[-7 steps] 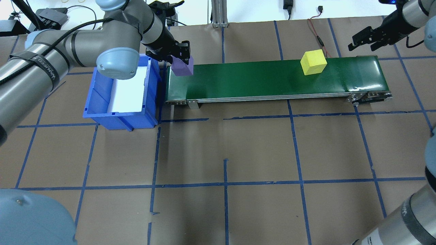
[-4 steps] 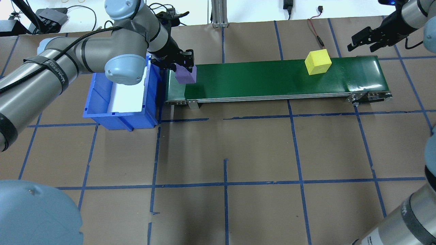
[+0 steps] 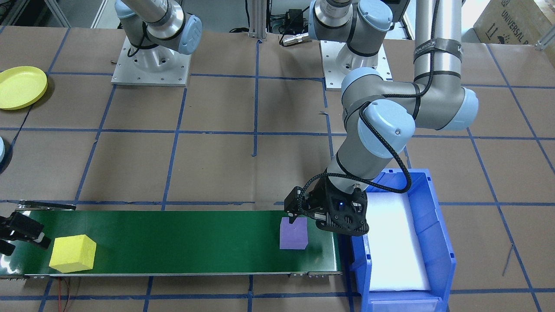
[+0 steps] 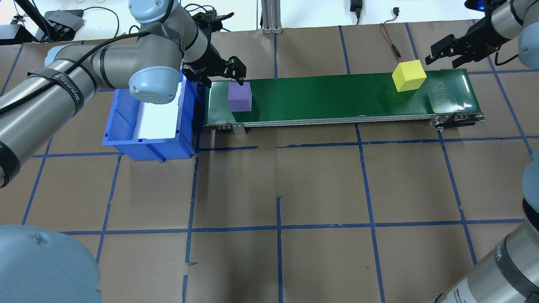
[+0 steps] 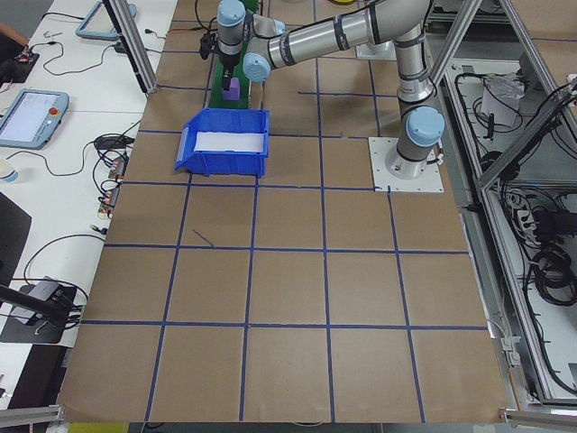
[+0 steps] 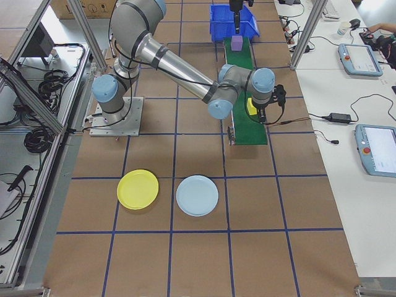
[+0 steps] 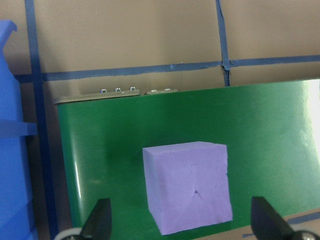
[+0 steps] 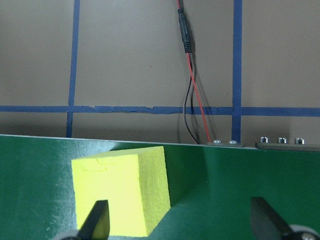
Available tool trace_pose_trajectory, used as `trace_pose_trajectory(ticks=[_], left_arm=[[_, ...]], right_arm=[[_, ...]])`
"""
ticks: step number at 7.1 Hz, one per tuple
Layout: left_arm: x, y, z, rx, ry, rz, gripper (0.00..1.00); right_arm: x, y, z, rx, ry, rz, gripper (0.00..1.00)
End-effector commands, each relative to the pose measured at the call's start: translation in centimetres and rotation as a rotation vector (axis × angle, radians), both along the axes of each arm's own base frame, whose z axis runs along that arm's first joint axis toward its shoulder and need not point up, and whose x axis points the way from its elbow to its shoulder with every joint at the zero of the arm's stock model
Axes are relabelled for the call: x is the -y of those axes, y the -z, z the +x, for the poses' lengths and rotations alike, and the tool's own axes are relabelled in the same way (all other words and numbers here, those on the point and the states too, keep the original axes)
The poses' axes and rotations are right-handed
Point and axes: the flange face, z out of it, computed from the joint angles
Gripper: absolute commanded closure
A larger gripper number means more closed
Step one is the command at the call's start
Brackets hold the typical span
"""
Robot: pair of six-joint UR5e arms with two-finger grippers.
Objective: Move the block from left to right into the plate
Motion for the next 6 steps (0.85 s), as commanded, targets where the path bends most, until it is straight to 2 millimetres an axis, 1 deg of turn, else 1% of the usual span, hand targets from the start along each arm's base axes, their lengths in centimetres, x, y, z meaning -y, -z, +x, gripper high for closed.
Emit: trace_pose_trajectory(ticks=[1, 3, 4, 5, 6], left_arm=[[-0.5, -4.4, 0.2, 0.009, -0.003, -0.060, 0.00], [-3.0, -8.3, 2.1, 0.133, -0.037, -0.020, 0.00], [-5.0, -10.9, 2.6, 0.145, -0.041, 0.002, 0.00], [-7.2, -13.4, 3.2, 0.149, -0.047, 0.029, 0.00], [-9.2, -15.3, 4.2, 0.158, -0.055, 0.056, 0.00]], right_arm=[[0.0, 0.1, 0.0, 0.006, 0.038, 0.005, 0.00], [0.1, 0.7, -0.1, 0.009, 0.039, 0.014, 0.00], [0.5, 2.1, -0.2, 0.013, 0.040, 0.026, 0.00], [0.7, 2.1, -0.5, -0.012, 0.041, 0.004, 0.00], [0.8, 2.8, -0.6, -0.011, 0.042, 0.013, 0.00]])
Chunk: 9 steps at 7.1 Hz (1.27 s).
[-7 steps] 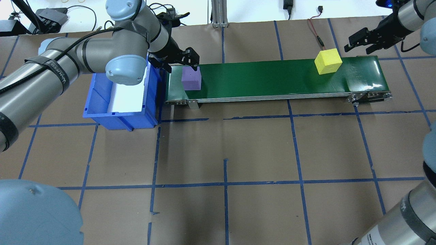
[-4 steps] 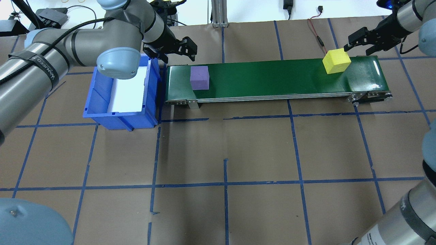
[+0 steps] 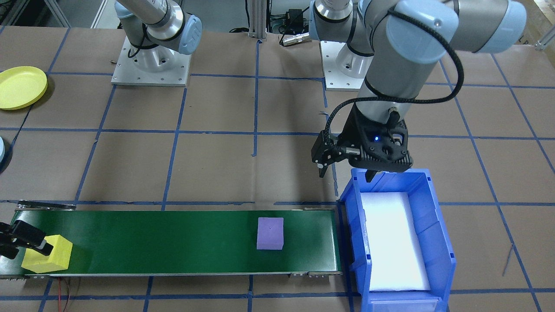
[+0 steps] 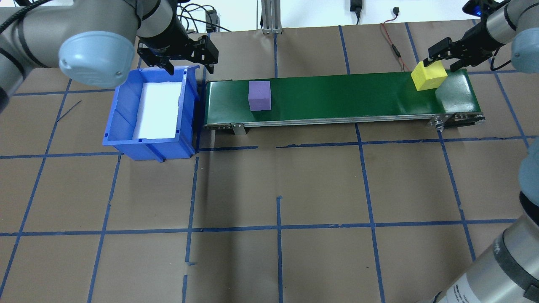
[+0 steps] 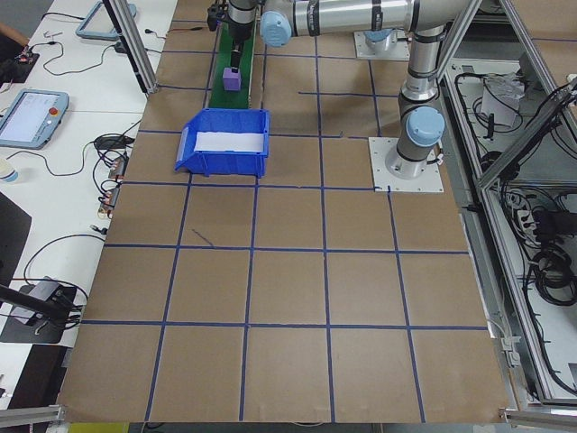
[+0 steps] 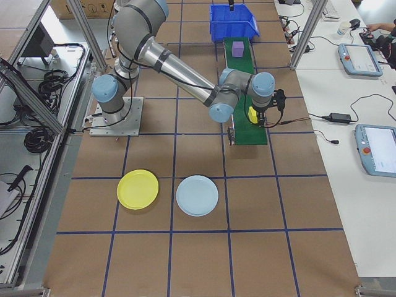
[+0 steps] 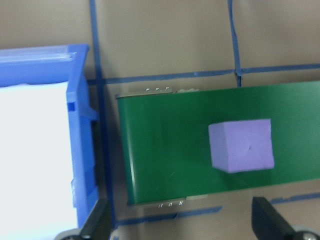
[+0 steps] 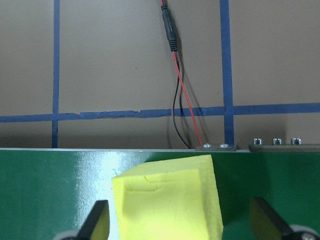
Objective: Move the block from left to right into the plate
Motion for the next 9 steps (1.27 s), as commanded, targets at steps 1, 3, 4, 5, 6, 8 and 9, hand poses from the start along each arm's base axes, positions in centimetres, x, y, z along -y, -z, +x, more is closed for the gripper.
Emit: trace_pose_trajectory(ticks=[1, 3, 4, 5, 6, 8, 9], left_arm=[[-3.8, -3.9, 2.5, 0.051, -0.031, 0.039, 0.00], [-4.8, -3.6, 2.4, 0.051, -0.034, 0.057, 0.00], [-5.0, -3.6, 2.1, 0.053, -0.030, 0.057, 0.00], [-5.1, -3.5, 1.9, 0.052, -0.025, 0.060, 0.00], [-5.1, -3.3, 1.9, 0.052, -0.022, 0.065, 0.00], [-5.2, -3.3, 1.8, 0.055, -0.011, 0.067, 0.00], [-5.3, -3.3, 1.8, 0.055, -0.011, 0.067, 0.00]], right_arm=[[0.1, 1.0, -0.1, -0.010, 0.001, 0.000, 0.01], [-0.1, 2.4, -0.9, -0.097, 0.010, 0.009, 0.12], [-0.3, 2.4, -1.3, -0.133, 0.014, 0.024, 0.33], [-0.5, 1.8, -1.9, -0.208, 0.018, 0.043, 0.53], [-1.1, 0.7, -2.4, -0.280, 0.009, 0.056, 0.62], [-4.7, -3.3, -5.0, -0.412, 0.026, 0.089, 0.70], [-9.2, -4.6, -9.1, -0.419, 0.039, 0.114, 0.70]])
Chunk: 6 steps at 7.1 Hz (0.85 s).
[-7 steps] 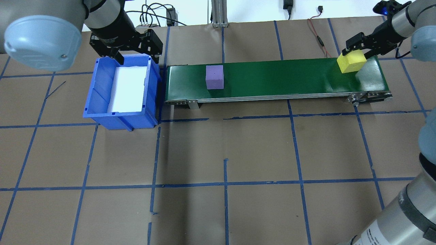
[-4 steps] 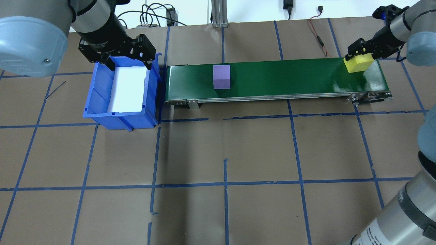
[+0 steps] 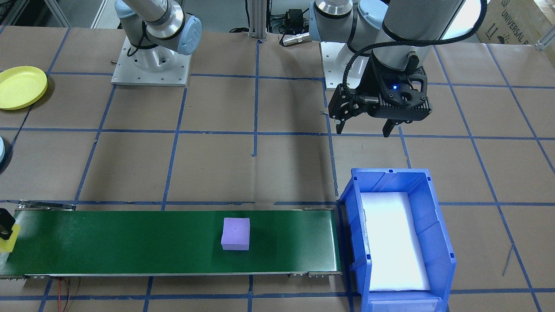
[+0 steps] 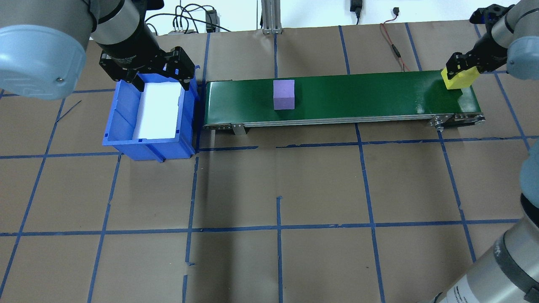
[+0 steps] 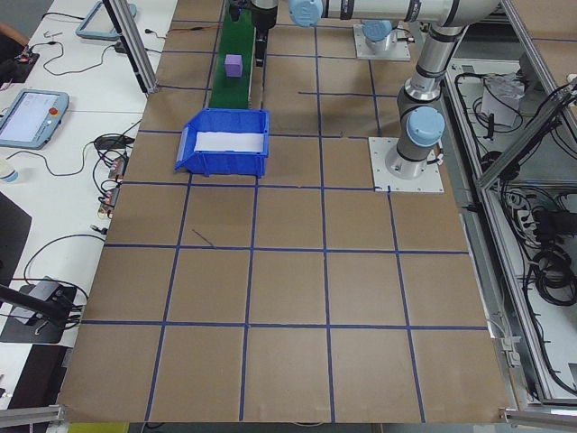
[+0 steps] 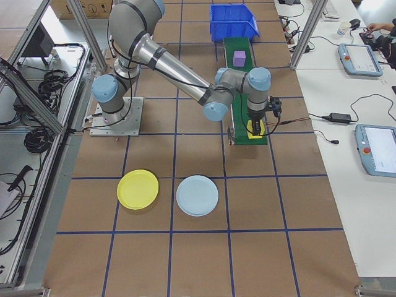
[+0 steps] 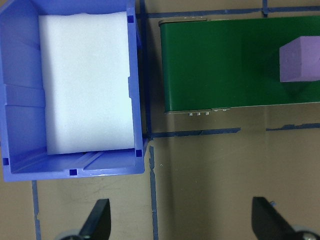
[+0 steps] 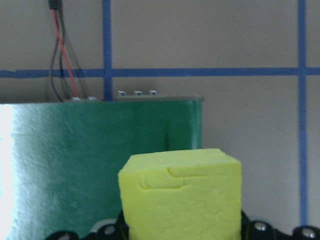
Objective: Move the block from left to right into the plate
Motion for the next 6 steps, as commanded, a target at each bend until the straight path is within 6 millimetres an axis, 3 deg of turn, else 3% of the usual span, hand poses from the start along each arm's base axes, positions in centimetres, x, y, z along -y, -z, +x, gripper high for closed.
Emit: trace_pose_trajectory(ticks=[1, 4, 5, 6], left_arm=[[-0.4, 0.2, 0.0, 0.001, 0.003, 0.004, 0.00], [-0.8, 0.3, 0.0, 0.001, 0.003, 0.006, 0.00], [-0.8, 0.3, 0.0, -0.001, 0.003, 0.006, 0.00], [-1.1, 0.7, -0.1, 0.000, 0.005, 0.016, 0.00]], right_arm=[[-10.2, -1.9, -7.4, -0.049, -0.005, 0.065, 0.70], [-25.4, 1.5, -14.6, 0.007, 0.104, 0.155, 0.69], [-31.4, 2.6, -18.1, 0.037, 0.185, 0.175, 0.67], [-35.9, 4.4, -20.0, 0.080, 0.234, 0.196, 0.67]])
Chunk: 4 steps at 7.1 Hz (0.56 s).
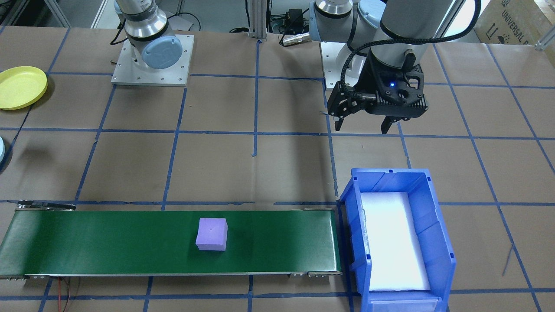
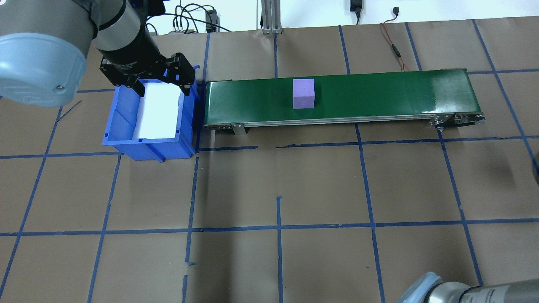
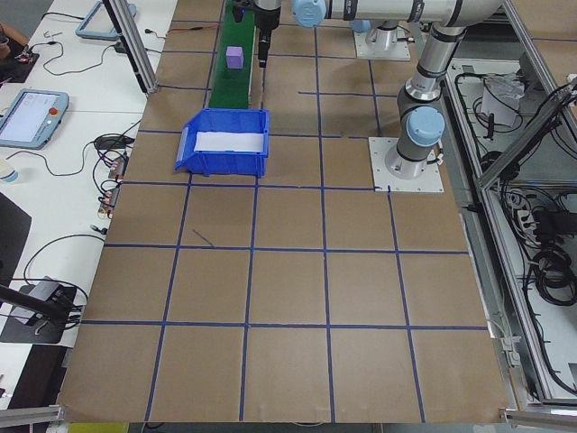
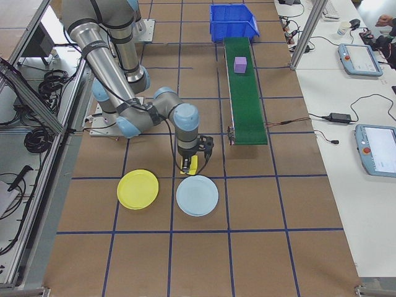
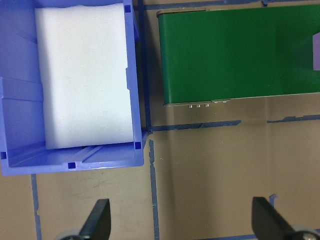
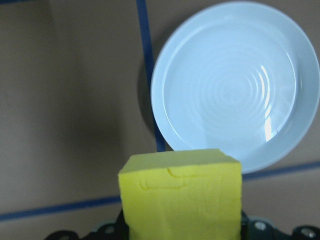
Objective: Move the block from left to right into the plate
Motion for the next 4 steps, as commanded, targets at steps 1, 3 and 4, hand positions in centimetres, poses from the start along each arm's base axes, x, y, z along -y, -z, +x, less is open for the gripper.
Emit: trace_pose_trajectory(ticks=[1, 3, 4], left_arm=[[-0.1, 0.6, 0.3, -0.003, -0.006, 0.011, 0.00], [-0.2, 0.5, 0.0, -0.007, -0.009, 0.010, 0.00], [-0.2, 0.6, 0.1, -0.005, -0.006, 0.012, 0.00]], right_arm=[[-9.8, 2.4, -4.3, 0.050, 0.110, 0.049, 0.67], [-14.8, 3.2, -6.4, 0.070, 0.184, 0.057, 0.63], [-15.6, 3.8, -6.6, 0.088, 0.191, 0.060, 0.61]])
